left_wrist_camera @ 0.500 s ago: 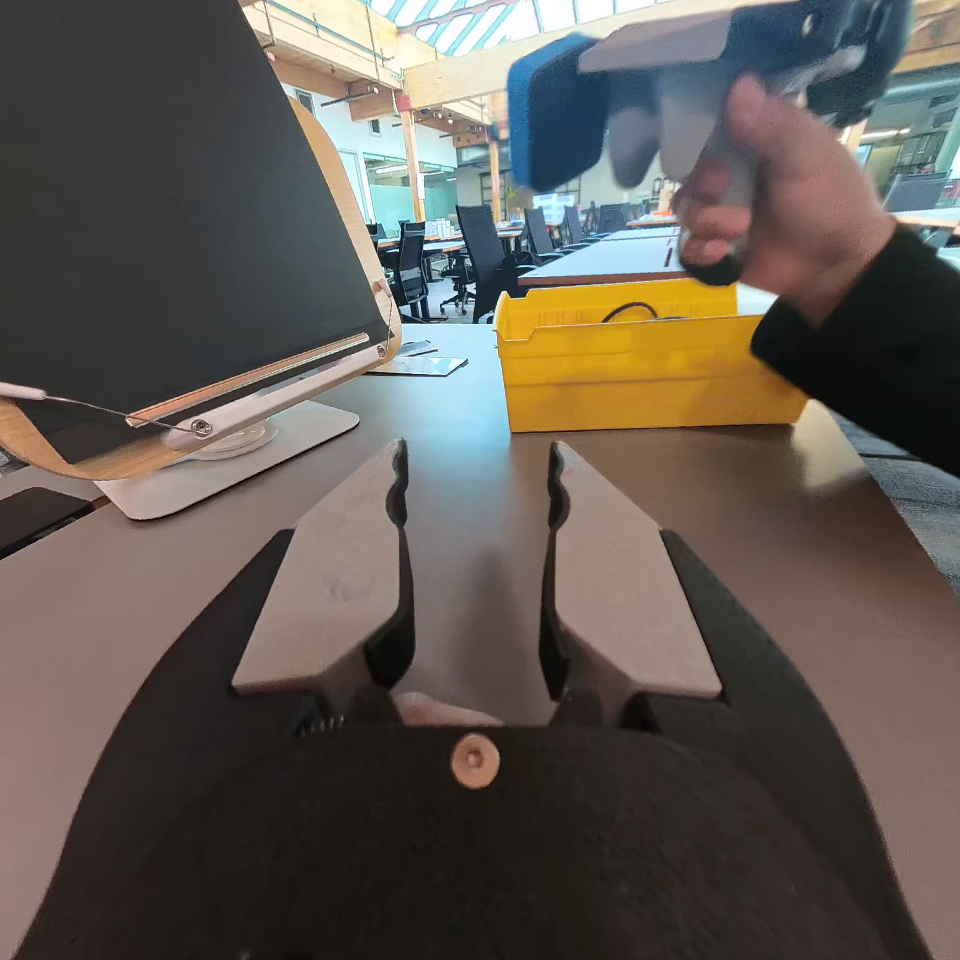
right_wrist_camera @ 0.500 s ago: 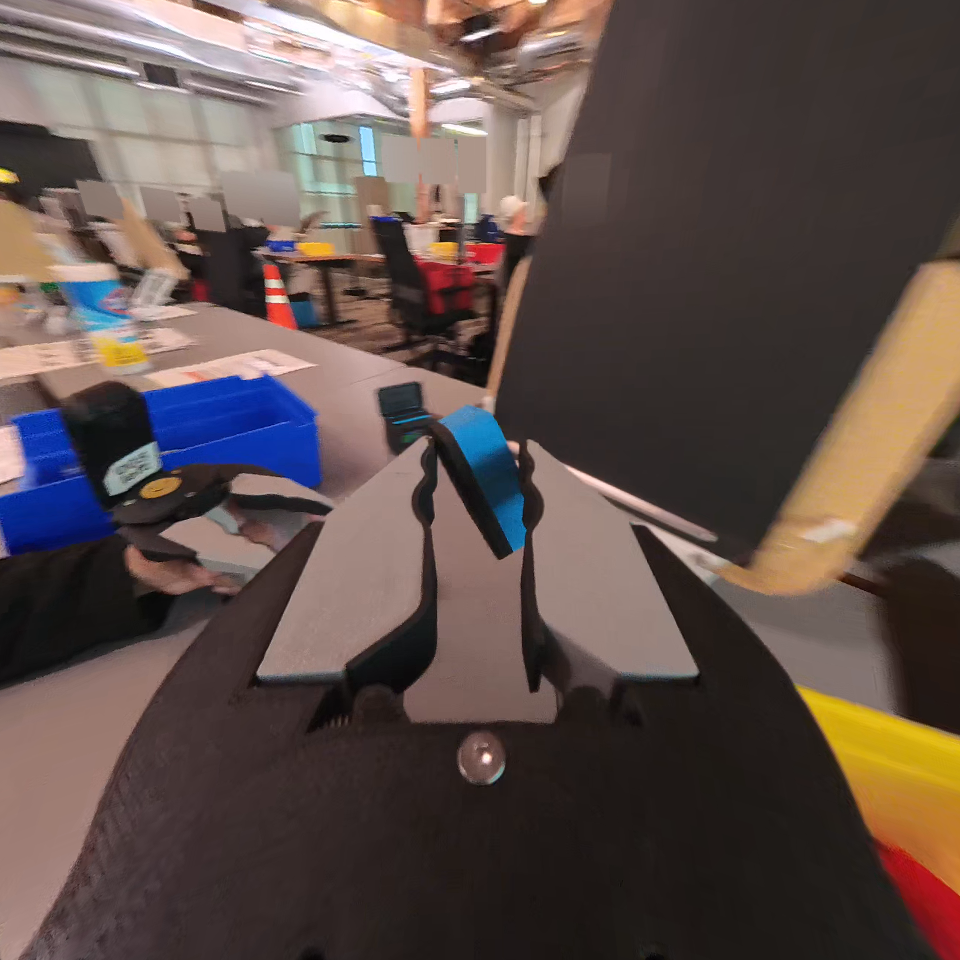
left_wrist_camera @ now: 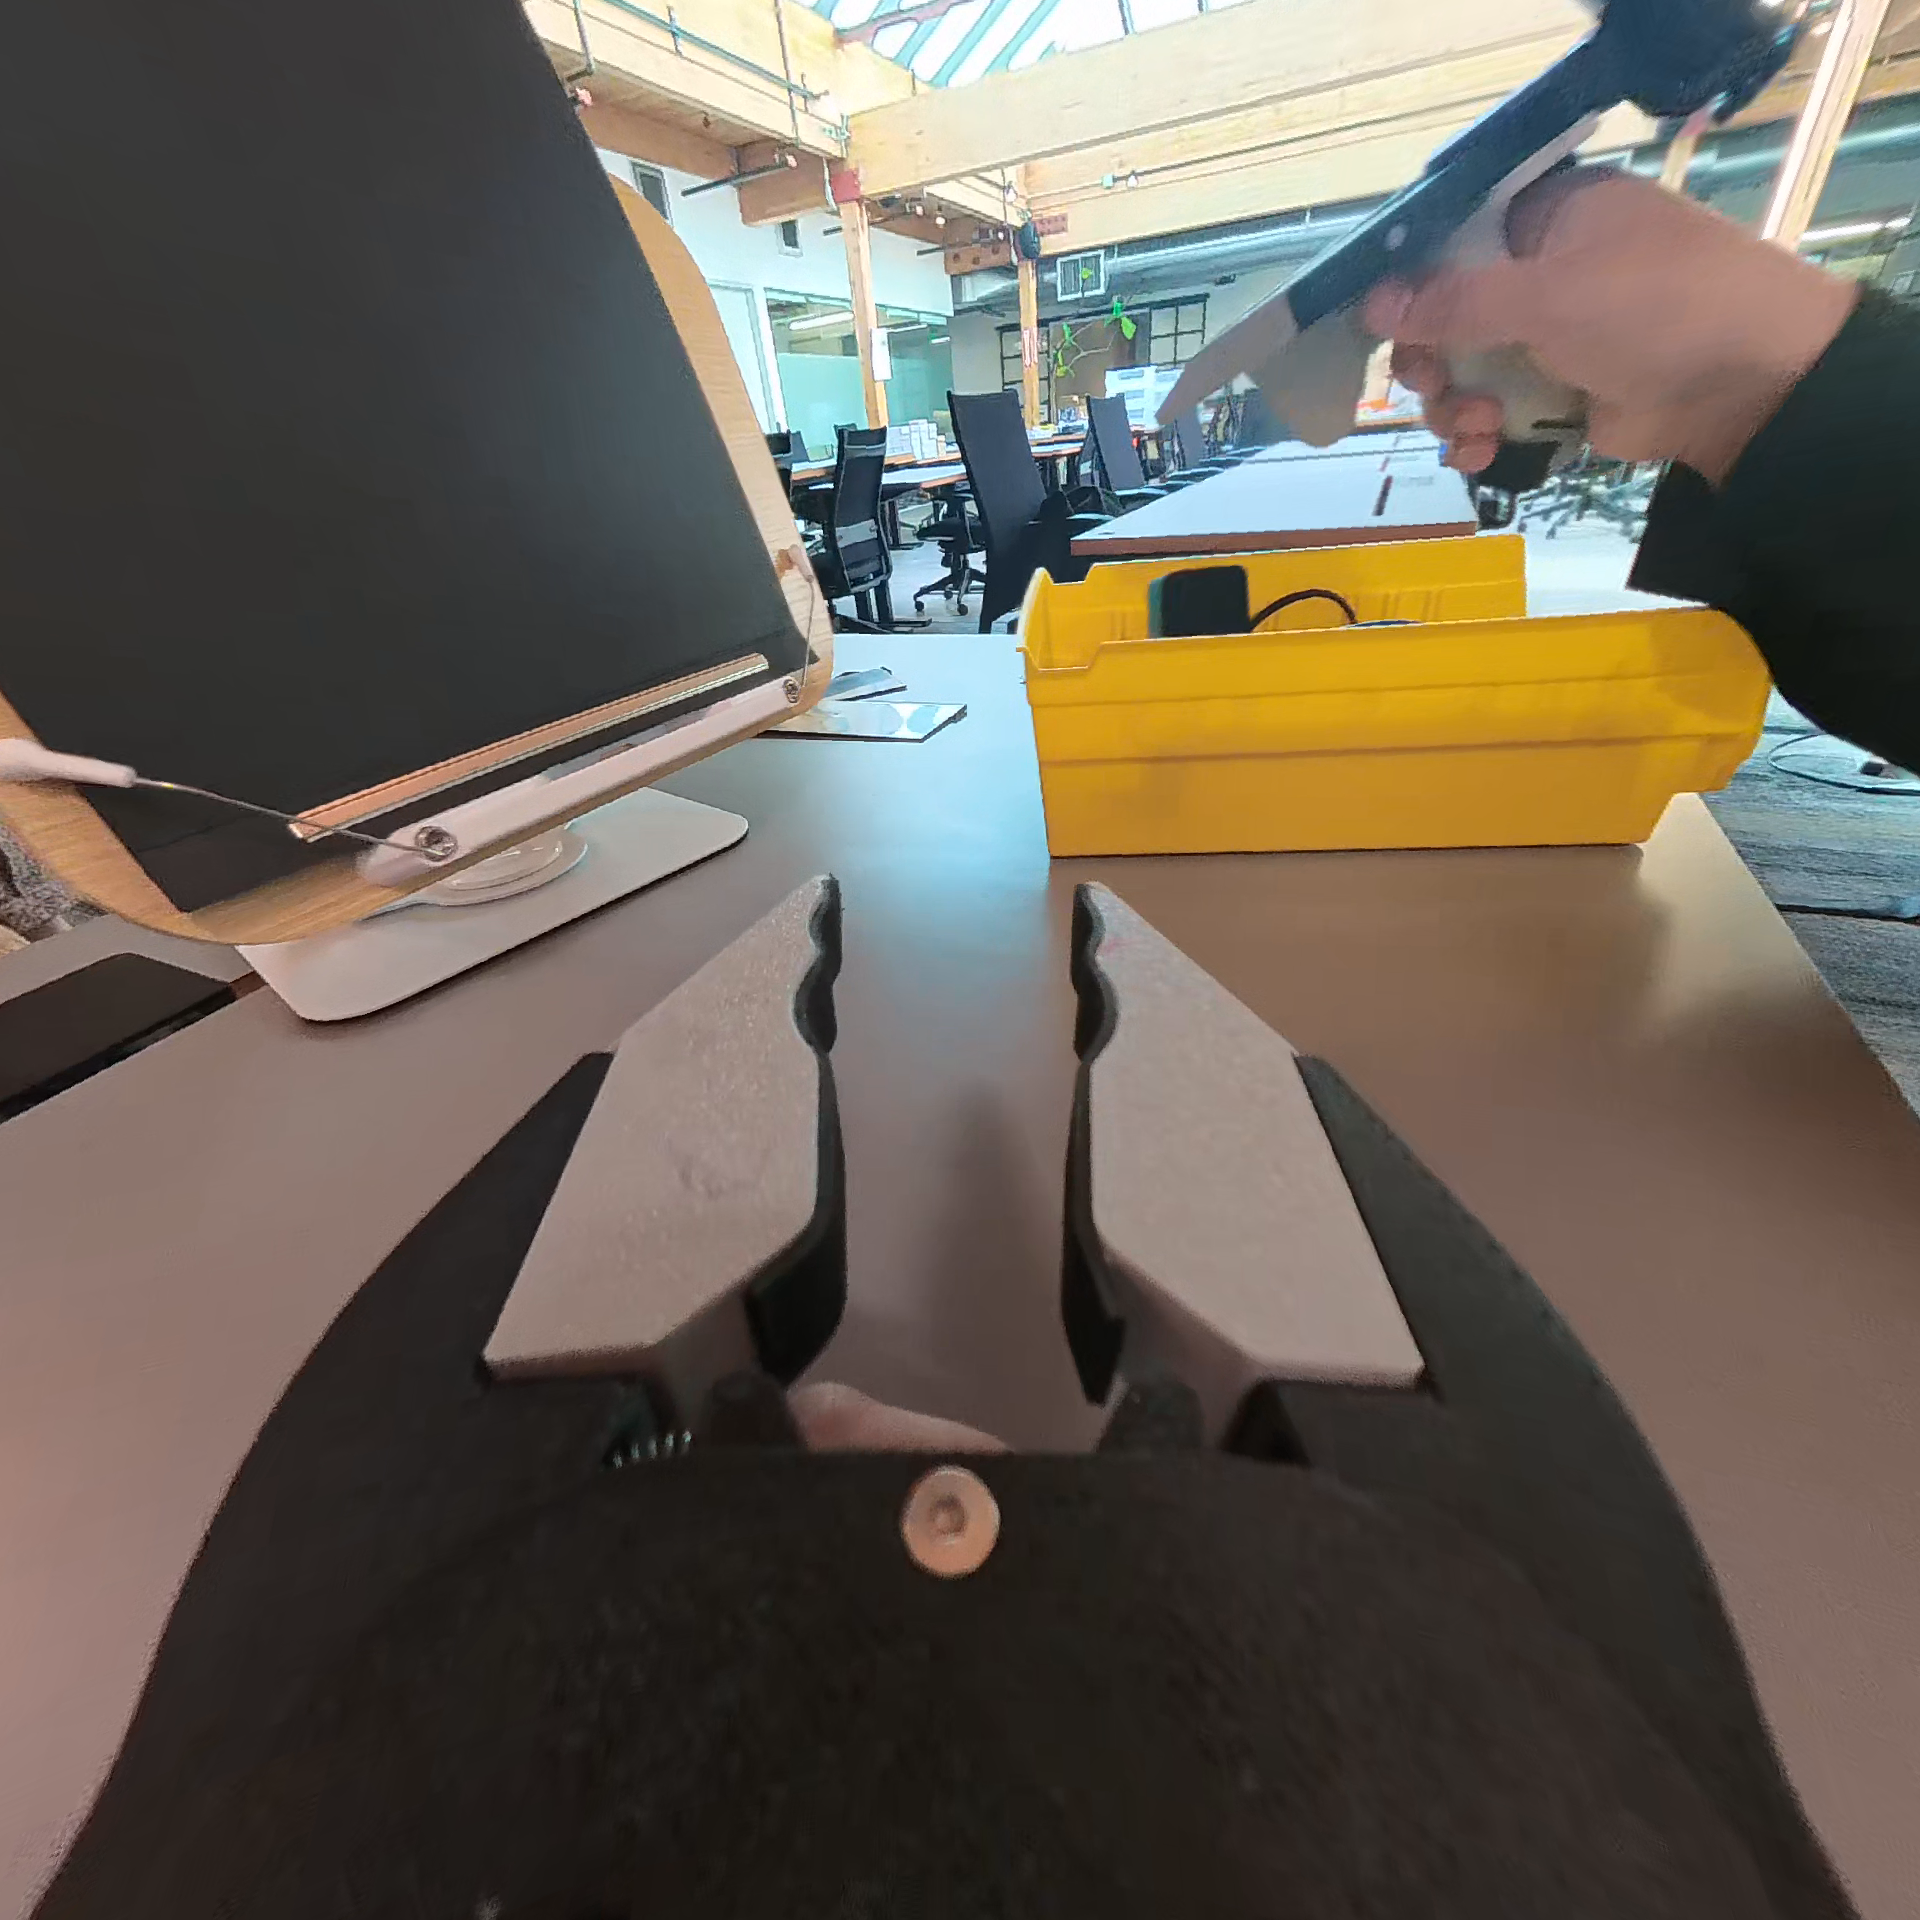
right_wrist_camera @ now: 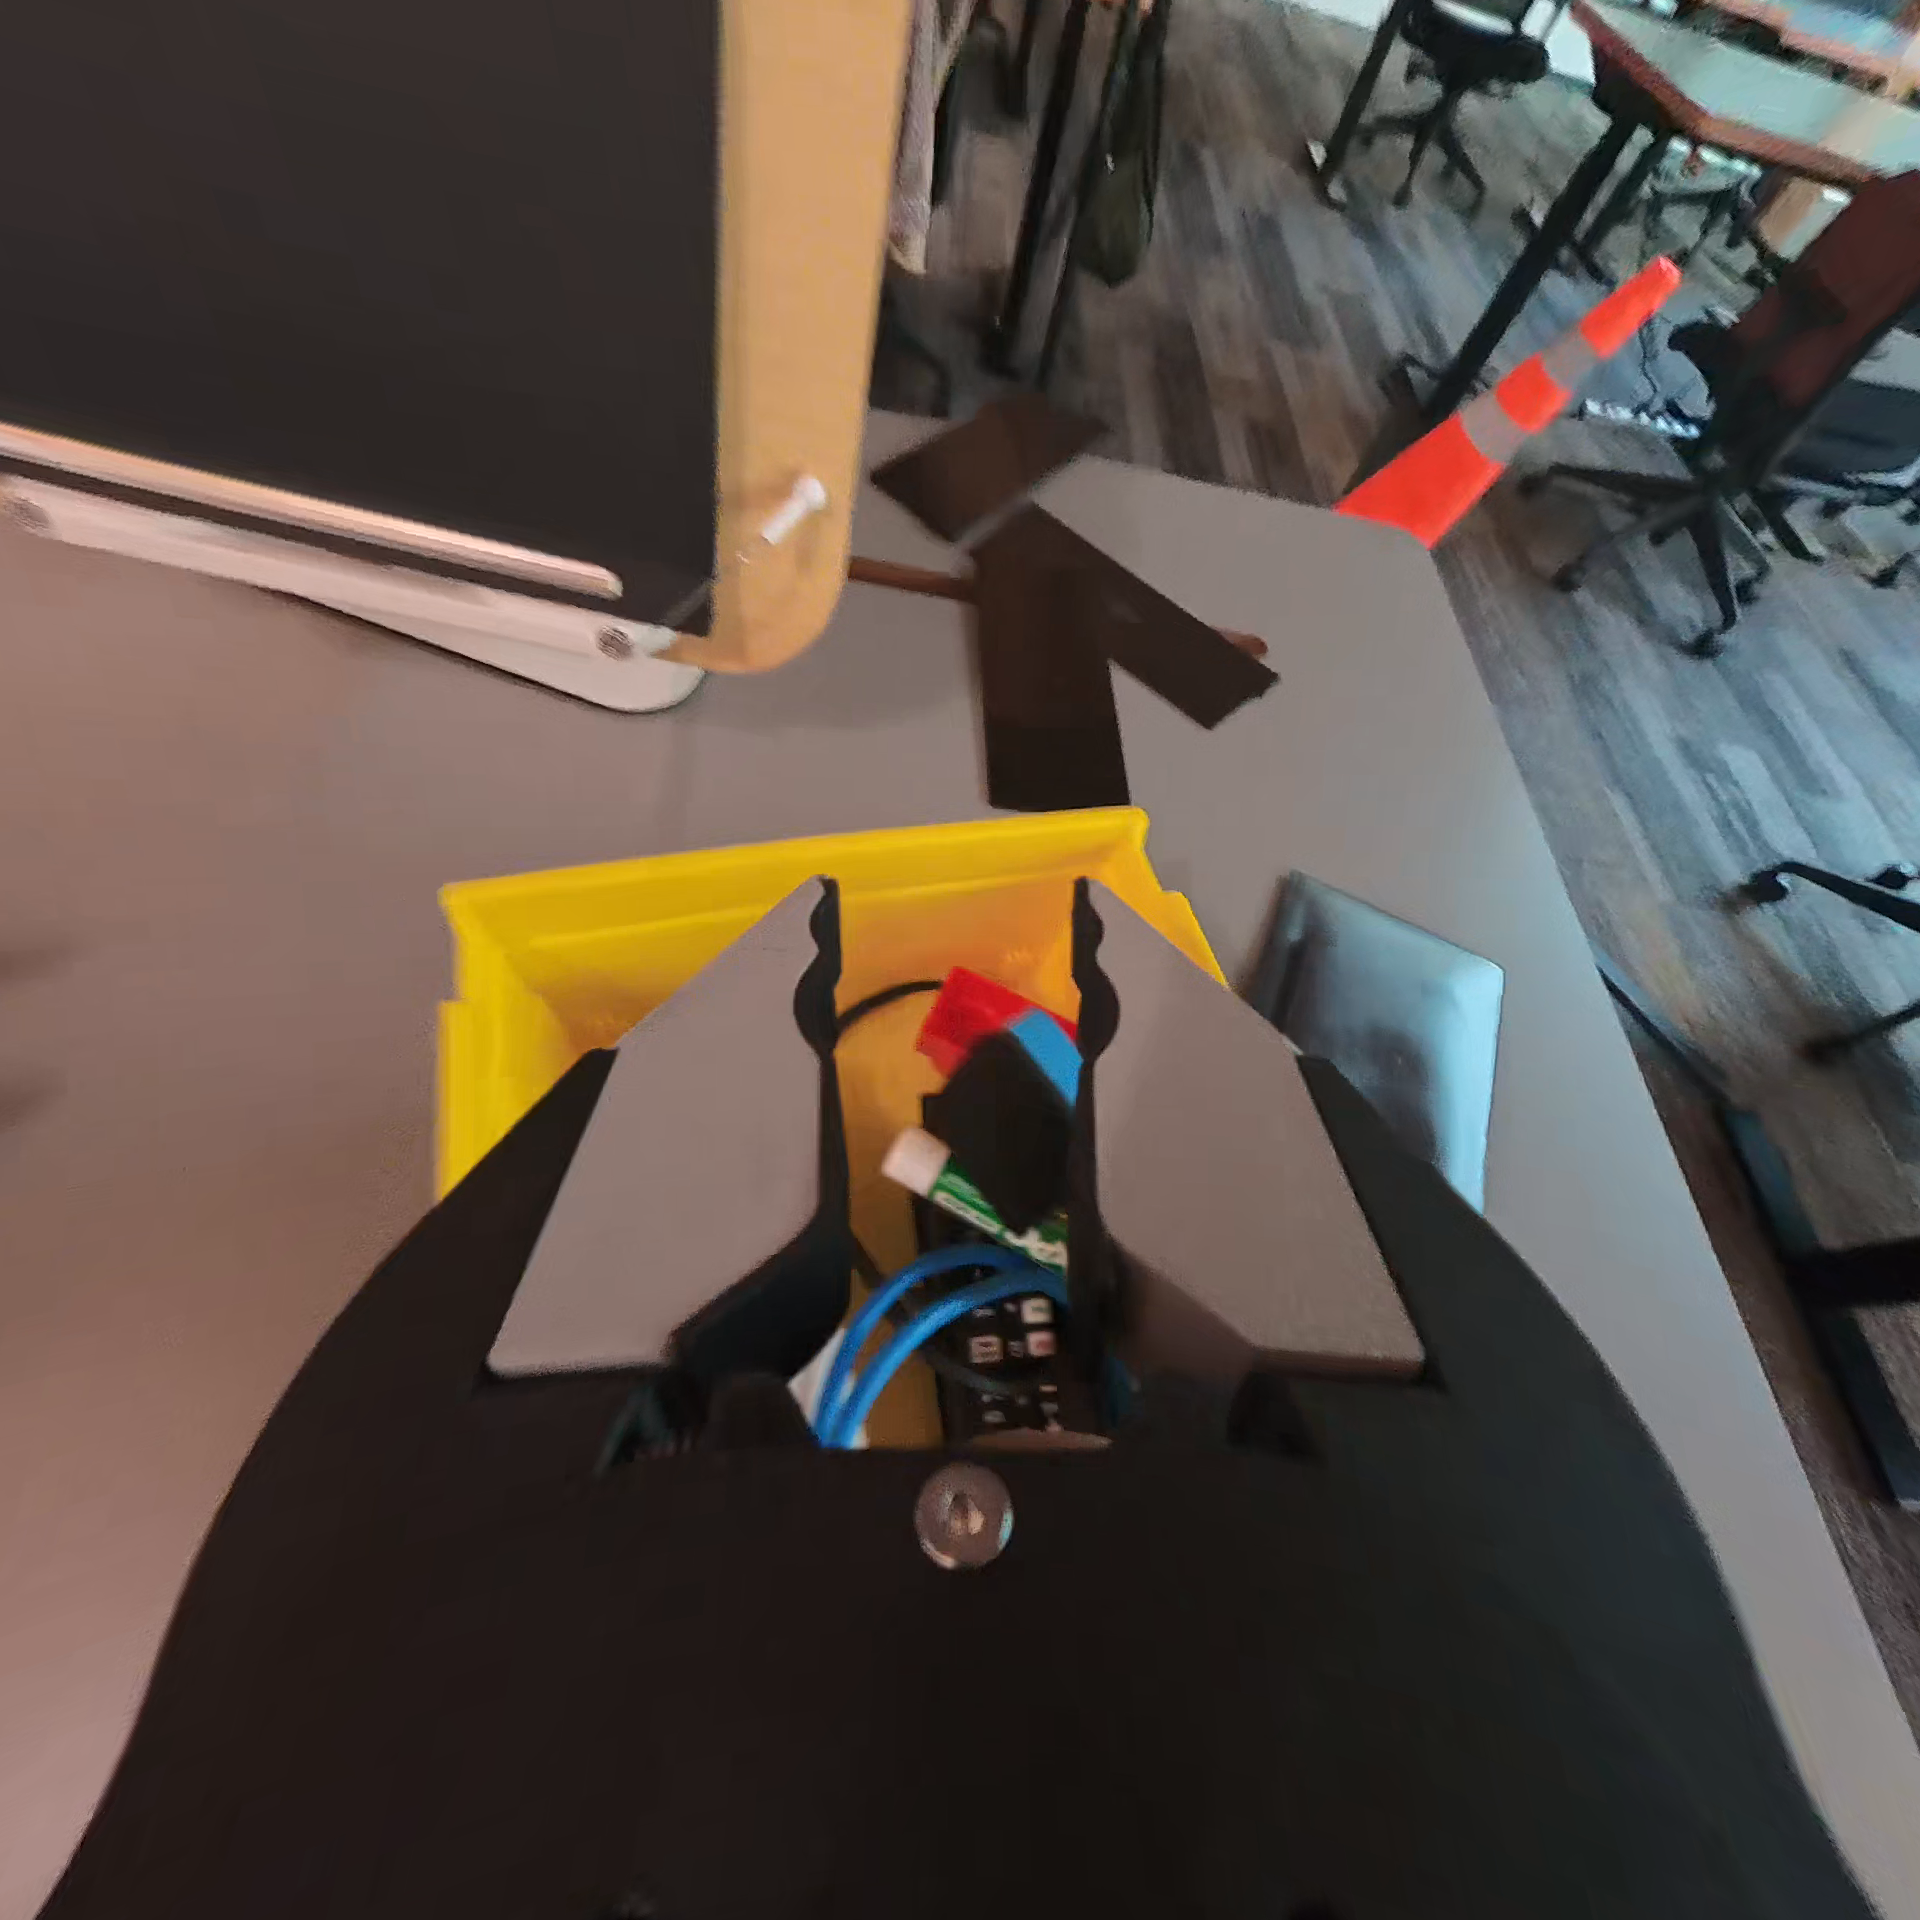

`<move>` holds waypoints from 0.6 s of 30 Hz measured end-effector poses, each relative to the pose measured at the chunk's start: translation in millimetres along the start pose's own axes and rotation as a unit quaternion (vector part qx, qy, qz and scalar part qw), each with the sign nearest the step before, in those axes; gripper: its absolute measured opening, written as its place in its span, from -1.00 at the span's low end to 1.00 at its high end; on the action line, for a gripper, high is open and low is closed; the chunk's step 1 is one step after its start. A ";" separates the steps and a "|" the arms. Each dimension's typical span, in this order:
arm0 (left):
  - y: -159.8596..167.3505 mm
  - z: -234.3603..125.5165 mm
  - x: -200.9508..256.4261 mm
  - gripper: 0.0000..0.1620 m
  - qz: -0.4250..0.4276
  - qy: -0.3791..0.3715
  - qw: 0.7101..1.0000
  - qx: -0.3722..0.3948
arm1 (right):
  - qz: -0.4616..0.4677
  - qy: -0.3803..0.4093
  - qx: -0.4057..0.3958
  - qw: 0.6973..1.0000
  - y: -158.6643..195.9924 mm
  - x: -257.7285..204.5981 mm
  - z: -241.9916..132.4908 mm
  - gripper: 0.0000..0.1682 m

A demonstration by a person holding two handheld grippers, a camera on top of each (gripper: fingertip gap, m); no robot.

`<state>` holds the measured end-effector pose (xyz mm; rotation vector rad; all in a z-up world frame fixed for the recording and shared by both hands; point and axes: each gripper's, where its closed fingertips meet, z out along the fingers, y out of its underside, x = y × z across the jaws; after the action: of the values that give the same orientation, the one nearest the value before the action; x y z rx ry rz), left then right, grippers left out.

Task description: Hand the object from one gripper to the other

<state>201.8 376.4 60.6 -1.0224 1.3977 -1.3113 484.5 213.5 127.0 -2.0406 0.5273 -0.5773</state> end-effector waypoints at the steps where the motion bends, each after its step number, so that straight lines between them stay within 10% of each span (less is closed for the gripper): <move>1: 0.2 -0.1 -1.1 -0.49 -0.003 -0.001 1.000 0.000 | 0.002 -0.013 0.008 1.000 -6.0 -8.7 -5.5 -0.43; 10: 3.8 2.8 -0.9 -0.51 0.003 -0.001 1.000 -0.014 | -0.025 -0.390 0.052 0.919 -30.2 -244.9 -71.9 -0.24; 18: 9.2 1.4 1.5 -0.51 0.032 -0.005 0.999 -0.036 | -0.017 -0.378 0.081 0.922 6.6 -334.1 48.9 -0.43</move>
<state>203.0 375.4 51.4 -1.0225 1.4673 -1.2147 245.5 433.5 34.4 -1.9249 -0.0216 0.1686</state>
